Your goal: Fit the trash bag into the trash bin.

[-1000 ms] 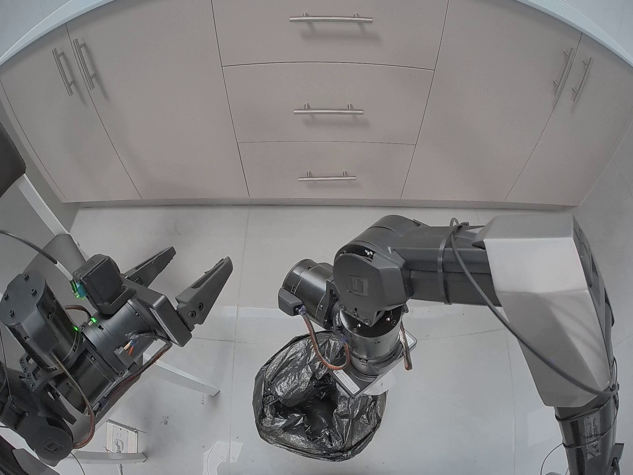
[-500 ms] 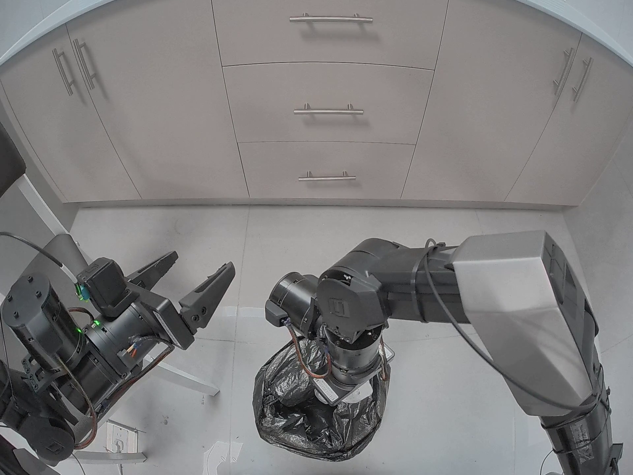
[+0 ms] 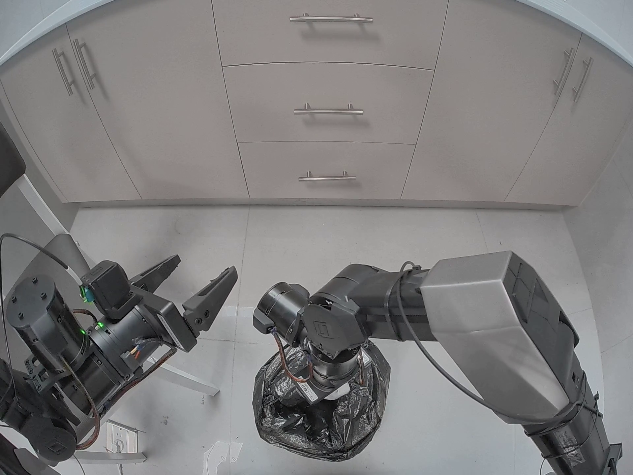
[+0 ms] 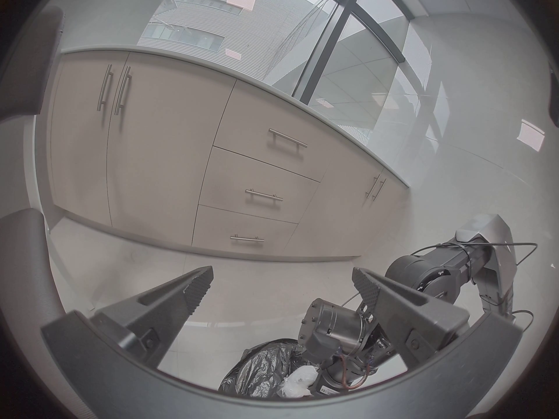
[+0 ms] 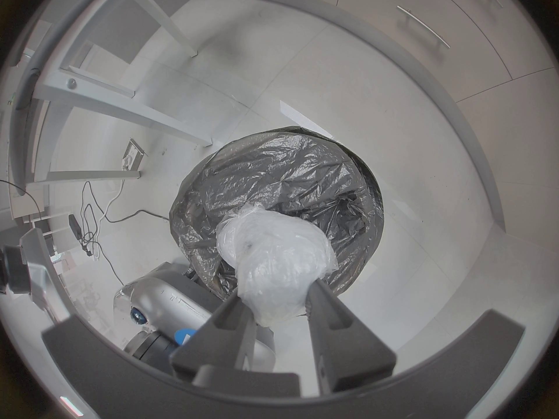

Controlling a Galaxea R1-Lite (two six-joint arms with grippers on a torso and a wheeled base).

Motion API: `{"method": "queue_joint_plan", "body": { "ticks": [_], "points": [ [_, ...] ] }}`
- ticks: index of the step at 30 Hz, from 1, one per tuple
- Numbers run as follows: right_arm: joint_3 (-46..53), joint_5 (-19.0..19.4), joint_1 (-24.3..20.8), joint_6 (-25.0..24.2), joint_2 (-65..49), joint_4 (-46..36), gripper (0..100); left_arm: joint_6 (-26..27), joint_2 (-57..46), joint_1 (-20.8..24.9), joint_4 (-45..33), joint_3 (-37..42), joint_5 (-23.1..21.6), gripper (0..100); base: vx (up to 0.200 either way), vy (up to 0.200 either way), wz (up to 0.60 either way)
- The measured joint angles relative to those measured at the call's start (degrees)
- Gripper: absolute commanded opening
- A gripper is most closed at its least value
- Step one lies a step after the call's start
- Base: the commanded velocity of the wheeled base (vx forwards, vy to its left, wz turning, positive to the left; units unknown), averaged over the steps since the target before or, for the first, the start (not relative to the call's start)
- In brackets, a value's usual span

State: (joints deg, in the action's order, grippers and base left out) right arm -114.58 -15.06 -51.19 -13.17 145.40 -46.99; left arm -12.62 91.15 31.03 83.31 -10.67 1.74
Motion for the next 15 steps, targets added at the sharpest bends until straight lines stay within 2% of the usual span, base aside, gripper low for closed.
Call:
{"method": "queue_joint_plan", "body": {
  "ticks": [7,8,15],
  "points": [
    [0.0,-2.0,0.2,0.7,0.7,1.1,0,0.0,0.3,0.0,0.0,0.0,0.0,100,0.000,0.000,0.00],
    [0.0,-2.2,0.2,0.7,0.7,1.1,100,0.0,0.3,0.0,0.0,0.0,0.0,100,0.000,0.000,0.00],
    [0.0,-2.3,0.4,0.6,0.7,1.2,100,0.0,0.3,0.0,0.0,0.0,0.0,100,0.000,0.000,0.00]
  ]
}}
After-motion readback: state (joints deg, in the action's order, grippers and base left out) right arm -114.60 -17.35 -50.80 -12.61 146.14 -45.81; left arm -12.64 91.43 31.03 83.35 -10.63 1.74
